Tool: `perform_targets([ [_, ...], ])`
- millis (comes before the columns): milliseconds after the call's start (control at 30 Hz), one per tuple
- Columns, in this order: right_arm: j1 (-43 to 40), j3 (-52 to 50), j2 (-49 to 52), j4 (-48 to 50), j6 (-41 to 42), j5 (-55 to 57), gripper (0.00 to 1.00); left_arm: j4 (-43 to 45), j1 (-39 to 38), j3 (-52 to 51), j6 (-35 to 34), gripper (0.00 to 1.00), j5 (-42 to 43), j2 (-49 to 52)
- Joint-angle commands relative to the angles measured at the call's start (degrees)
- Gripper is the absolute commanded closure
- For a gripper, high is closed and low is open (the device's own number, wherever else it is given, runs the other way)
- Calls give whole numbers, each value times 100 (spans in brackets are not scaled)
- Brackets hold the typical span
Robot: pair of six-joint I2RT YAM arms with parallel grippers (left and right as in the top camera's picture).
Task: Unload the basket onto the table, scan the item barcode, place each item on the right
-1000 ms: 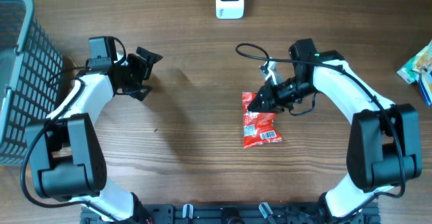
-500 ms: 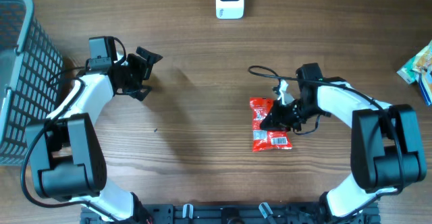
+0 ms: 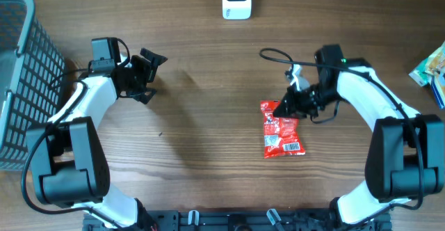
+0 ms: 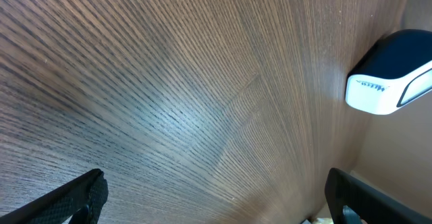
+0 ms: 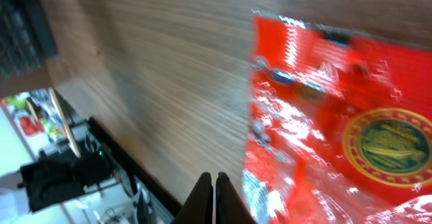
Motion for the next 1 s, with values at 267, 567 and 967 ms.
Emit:
perform_targets([
  [267,-114,-1635,-17,2505,2306,763,90,15,7,-4,90,0,-39,-94],
  [567,-332,-1246,-20,4072,3768,826,75,15,7,-4,90,0,-39,-94],
  [967,-979,452,-85,1054,1462,1947,51,15,7,-4,90,0,-39,-94],
])
